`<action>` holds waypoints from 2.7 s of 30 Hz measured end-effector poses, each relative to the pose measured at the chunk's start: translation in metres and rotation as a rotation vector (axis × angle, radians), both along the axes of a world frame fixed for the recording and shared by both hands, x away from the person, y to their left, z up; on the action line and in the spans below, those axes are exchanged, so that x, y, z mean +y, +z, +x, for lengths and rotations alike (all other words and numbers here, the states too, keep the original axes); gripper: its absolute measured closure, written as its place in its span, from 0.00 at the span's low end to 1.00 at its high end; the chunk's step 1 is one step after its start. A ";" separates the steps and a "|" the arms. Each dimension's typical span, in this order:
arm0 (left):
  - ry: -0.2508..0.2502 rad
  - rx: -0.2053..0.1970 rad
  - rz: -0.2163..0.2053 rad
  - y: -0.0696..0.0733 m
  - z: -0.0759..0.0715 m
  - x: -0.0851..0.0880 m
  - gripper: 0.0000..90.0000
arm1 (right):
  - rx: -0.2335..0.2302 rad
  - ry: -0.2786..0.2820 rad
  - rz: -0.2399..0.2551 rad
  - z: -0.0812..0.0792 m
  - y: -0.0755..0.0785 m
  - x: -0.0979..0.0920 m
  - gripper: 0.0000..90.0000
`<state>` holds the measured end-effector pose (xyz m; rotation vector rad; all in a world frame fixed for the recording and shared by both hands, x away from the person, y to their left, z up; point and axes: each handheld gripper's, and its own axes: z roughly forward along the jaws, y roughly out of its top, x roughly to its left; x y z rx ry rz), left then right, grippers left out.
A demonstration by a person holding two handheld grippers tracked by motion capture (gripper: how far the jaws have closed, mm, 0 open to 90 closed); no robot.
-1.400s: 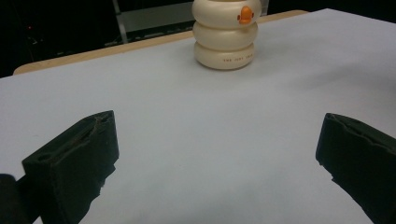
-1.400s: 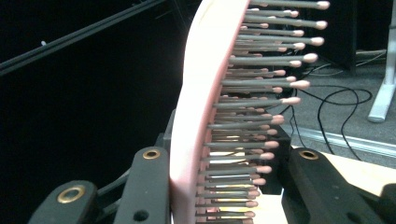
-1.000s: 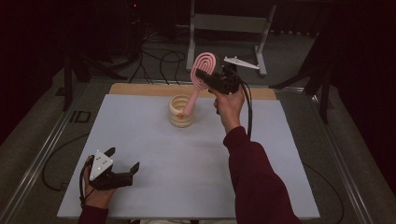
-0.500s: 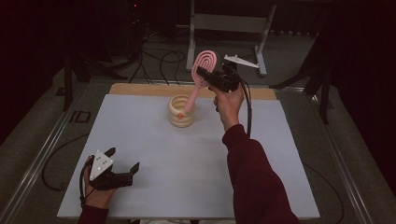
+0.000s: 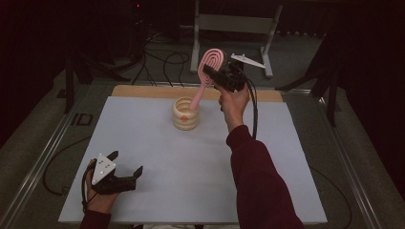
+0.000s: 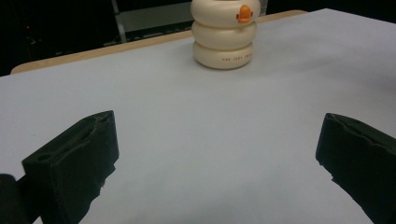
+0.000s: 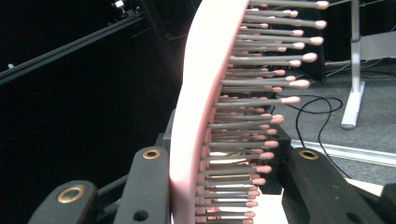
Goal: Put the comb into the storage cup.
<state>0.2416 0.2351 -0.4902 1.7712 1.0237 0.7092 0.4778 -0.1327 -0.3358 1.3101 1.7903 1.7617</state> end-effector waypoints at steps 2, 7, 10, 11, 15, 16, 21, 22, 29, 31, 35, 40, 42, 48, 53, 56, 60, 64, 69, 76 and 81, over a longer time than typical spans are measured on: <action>0.000 -0.001 0.000 0.000 0.000 0.000 0.00 | -0.001 -0.009 -0.003 0.001 -0.001 0.000 0.72; -0.002 -0.001 0.000 0.000 -0.001 0.000 0.00 | 0.001 -0.025 0.007 0.005 -0.002 0.000 0.72; -0.003 -0.003 -0.001 0.000 -0.001 0.000 0.00 | 0.001 -0.032 0.016 0.007 -0.002 0.001 0.72; -0.002 -0.003 -0.002 0.001 -0.001 0.000 0.00 | 0.002 -0.032 0.017 0.007 -0.002 0.001 0.71; 0.001 -0.002 -0.005 0.000 -0.001 0.001 0.00 | 0.000 -0.039 0.014 0.009 -0.002 0.003 0.71; 0.000 -0.003 -0.006 0.000 -0.001 0.001 0.00 | 0.001 -0.040 0.015 0.010 -0.002 0.003 0.72; -0.002 -0.002 -0.007 0.000 0.000 0.001 0.00 | -0.003 -0.041 0.017 0.011 -0.001 0.005 0.71; -0.003 -0.003 -0.008 0.000 -0.001 0.001 0.00 | -0.004 -0.043 0.019 0.011 -0.001 0.005 0.72; -0.003 -0.001 -0.010 0.000 0.000 0.000 0.00 | -0.006 -0.057 0.026 0.012 -0.003 0.007 0.72; -0.003 -0.002 -0.009 0.000 0.000 0.001 0.00 | -0.002 -0.056 0.031 0.013 -0.004 0.008 0.71; -0.002 -0.001 -0.012 0.000 0.000 0.001 0.00 | -0.002 -0.058 0.032 0.013 -0.006 0.010 0.72; -0.005 -0.002 -0.012 0.000 0.000 0.000 0.00 | -0.008 -0.061 0.035 0.013 -0.007 0.013 0.72; -0.005 -0.002 -0.011 0.000 0.000 0.000 0.00 | -0.011 -0.064 0.034 0.014 -0.007 0.014 0.71; -0.005 -0.002 -0.012 -0.001 -0.001 0.000 0.00 | -0.010 -0.071 0.043 0.016 -0.009 0.015 0.71; -0.005 -0.001 -0.012 0.000 -0.001 0.000 0.00 | -0.013 -0.080 0.046 0.017 -0.010 0.015 0.71; -0.007 -0.001 -0.013 0.000 -0.001 0.000 0.00 | -0.014 -0.089 0.049 0.018 -0.012 0.016 0.71; -0.007 -0.001 -0.014 0.000 -0.001 -0.001 0.00 | -0.018 -0.094 0.051 0.018 -0.013 0.016 0.71; -0.007 -0.004 -0.017 0.000 -0.001 0.000 0.00 | -0.020 -0.097 0.044 0.018 -0.014 0.017 0.71; -0.007 -0.003 -0.017 0.000 -0.001 -0.001 0.00 | -0.020 -0.099 0.029 0.019 -0.016 0.021 0.71; -0.006 -0.001 -0.014 0.000 -0.001 -0.001 0.00 | -0.016 -0.098 0.018 0.019 -0.020 0.024 0.71; -0.007 -0.002 -0.017 0.000 -0.001 0.000 0.00 | -0.016 -0.098 0.011 0.020 -0.021 0.025 0.71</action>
